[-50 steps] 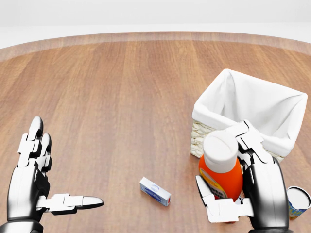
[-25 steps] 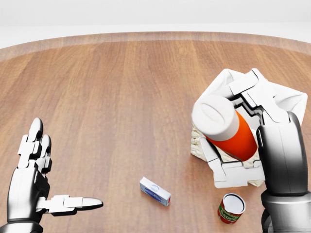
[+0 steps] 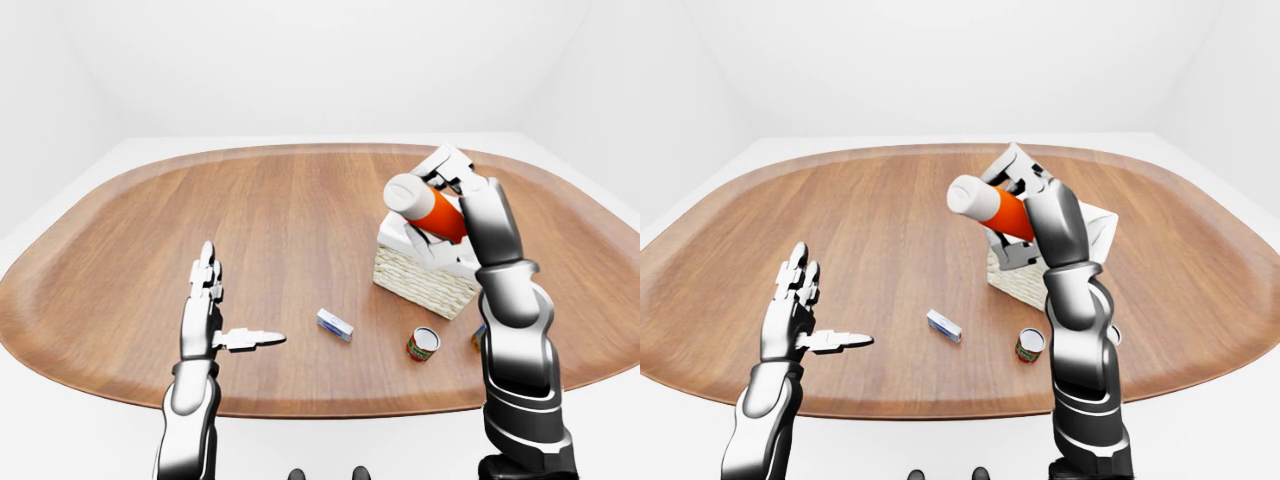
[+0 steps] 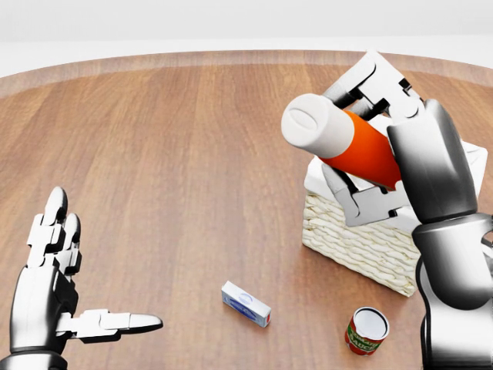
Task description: Pick up the ketchup, and put it in the basket.
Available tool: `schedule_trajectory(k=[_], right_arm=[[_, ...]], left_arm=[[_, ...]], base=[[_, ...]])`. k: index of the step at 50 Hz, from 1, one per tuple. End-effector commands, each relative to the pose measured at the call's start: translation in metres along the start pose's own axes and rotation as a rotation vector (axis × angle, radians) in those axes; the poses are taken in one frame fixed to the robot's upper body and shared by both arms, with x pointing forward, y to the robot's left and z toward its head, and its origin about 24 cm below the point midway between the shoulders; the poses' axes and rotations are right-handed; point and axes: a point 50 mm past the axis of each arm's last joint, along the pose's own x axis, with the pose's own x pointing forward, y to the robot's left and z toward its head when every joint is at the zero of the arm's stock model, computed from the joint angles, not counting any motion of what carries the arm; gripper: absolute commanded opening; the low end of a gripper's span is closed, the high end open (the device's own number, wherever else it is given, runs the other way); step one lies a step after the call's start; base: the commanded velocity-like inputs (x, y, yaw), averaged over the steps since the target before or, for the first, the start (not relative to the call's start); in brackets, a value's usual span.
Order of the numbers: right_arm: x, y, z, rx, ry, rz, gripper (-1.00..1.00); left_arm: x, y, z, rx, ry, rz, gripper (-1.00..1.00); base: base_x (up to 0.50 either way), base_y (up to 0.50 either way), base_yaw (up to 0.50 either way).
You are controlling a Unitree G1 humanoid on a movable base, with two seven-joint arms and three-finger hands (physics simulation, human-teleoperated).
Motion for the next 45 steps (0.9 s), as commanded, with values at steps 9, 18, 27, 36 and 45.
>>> schedule_trajectory(k=[9, 18, 27, 36, 45], right_arm=[[0.048, -0.012, -0.043, -0.171, 0.148, 0.063, -1.00], [0.063, -0.017, -0.062, -0.241, 0.230, 0.089, -1.00], [0.080, -0.031, -0.073, -0.350, 0.296, 0.122, -1.00], [0.084, -0.033, -0.090, -0.463, 0.387, 0.189, -1.00], [0.085, -0.032, -0.102, -0.510, 0.452, 0.239, -1.00]], left_arm=[[0.001, 0.002, 0.000, -0.002, -0.001, 0.005, 1.00], [0.001, 0.002, 0.000, -0.002, -0.003, 0.006, 1.00], [0.002, 0.002, 0.000, -0.005, -0.003, 0.007, 1.00], [0.002, 0.003, 0.001, -0.006, -0.004, 0.007, 1.00], [0.000, 0.003, 0.004, -0.009, -0.007, 0.007, 1.00]], base=[[0.00, 0.00, 0.00], [0.00, 0.00, 0.00], [0.00, 0.00, 0.00], [0.00, 0.00, 0.00], [0.00, 0.00, 0.00]])
